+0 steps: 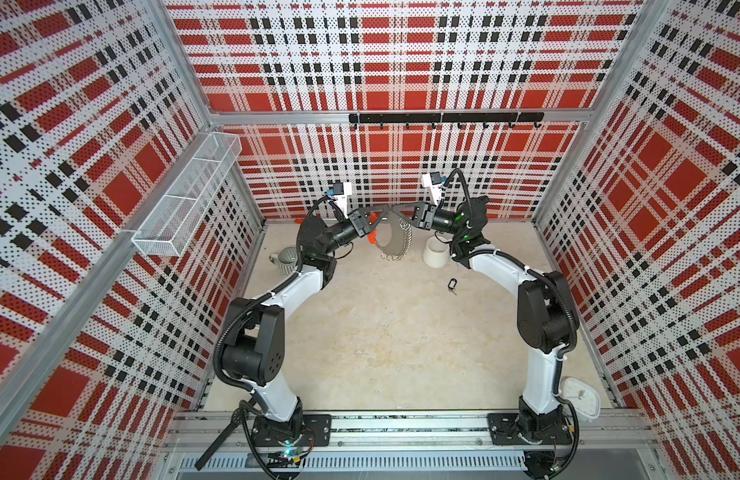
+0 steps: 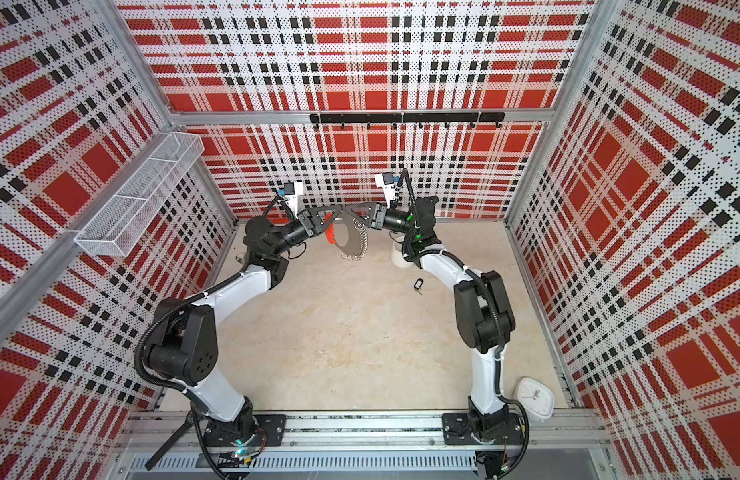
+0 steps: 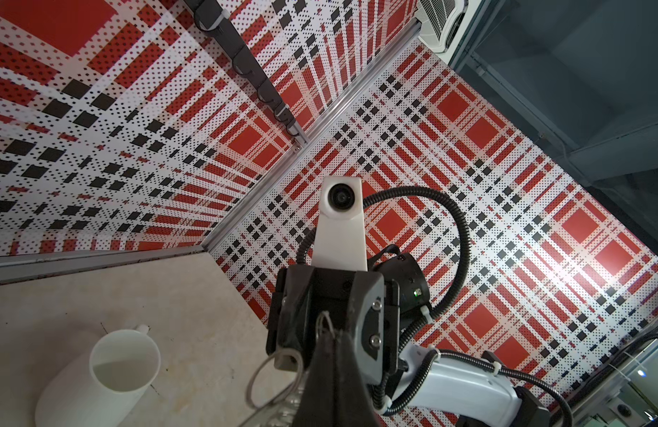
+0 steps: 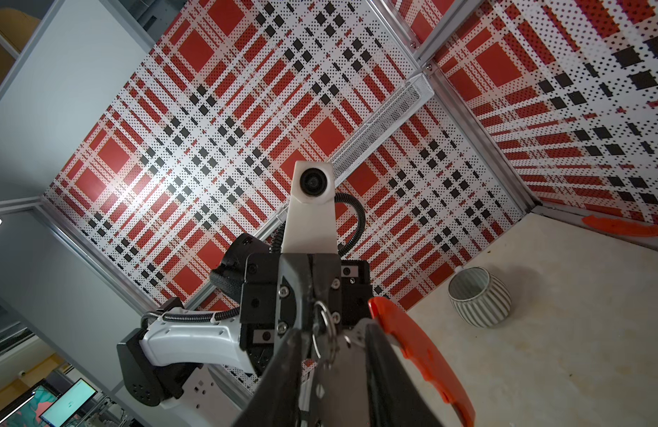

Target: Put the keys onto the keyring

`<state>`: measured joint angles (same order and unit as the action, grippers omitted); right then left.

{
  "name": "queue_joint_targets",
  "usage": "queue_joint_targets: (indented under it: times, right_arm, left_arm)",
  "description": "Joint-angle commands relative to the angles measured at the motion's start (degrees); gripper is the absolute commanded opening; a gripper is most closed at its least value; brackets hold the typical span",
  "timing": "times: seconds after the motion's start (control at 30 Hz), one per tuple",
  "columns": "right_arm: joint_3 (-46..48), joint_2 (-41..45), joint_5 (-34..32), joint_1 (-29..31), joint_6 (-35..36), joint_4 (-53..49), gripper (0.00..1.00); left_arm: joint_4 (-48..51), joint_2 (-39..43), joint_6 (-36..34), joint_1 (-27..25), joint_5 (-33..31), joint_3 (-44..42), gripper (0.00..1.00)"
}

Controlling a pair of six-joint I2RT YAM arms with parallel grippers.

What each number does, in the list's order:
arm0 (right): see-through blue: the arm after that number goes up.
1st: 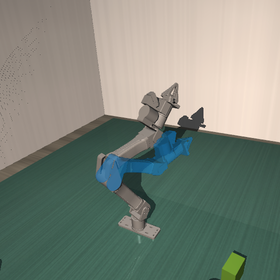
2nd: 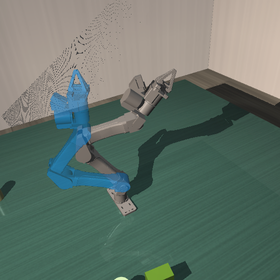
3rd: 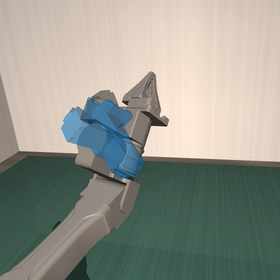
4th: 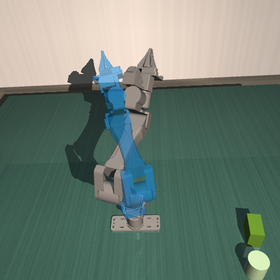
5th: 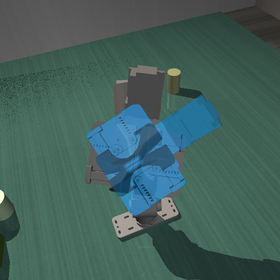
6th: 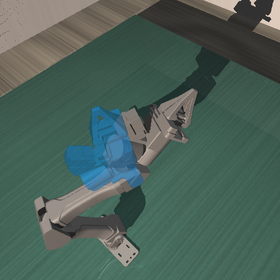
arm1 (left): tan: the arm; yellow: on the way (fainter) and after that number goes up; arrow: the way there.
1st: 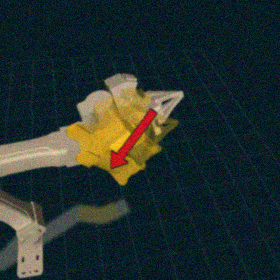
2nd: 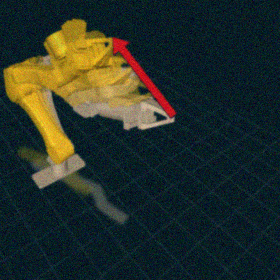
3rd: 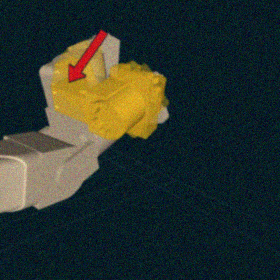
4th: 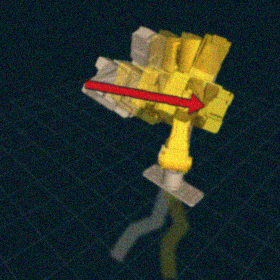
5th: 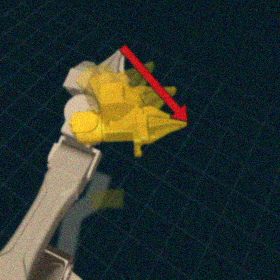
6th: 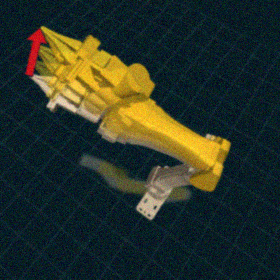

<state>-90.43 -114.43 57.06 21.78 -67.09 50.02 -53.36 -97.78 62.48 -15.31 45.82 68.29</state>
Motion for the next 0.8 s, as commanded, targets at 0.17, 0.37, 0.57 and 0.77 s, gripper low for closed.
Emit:
queue_joint_targets:
  times: [0.17, 0.37, 0.57, 0.77]
  right_arm:
    - [-0.49, 1.81, 3.61, -0.89, -1.77, 2.94, 0.33]
    - [-1.68, 0.68, 4.64, -0.77, -3.63, 4.58, 0.31]
    - [-2.89, 0.34, 4.90, -0.41, -3.22, 3.75, 0.30]
    - [-3.60, -0.17, 5.16, 0.12, -3.41, 3.86, 0.24]
  left_arm:
    - [-2.14, 1.98, -1.34, -0.32, -0.33, 0.79, 0.00]
    - [-1.94, 1.93, -1.42, -0.62, -0.19, 1.06, 0.00]
    - [-1.57, 2.15, -1.75, -0.69, -0.14, 1.05, 0.00]
    - [-1.31, 2.18, -2.07, -0.85, -0.21, 1.05, 0.00]
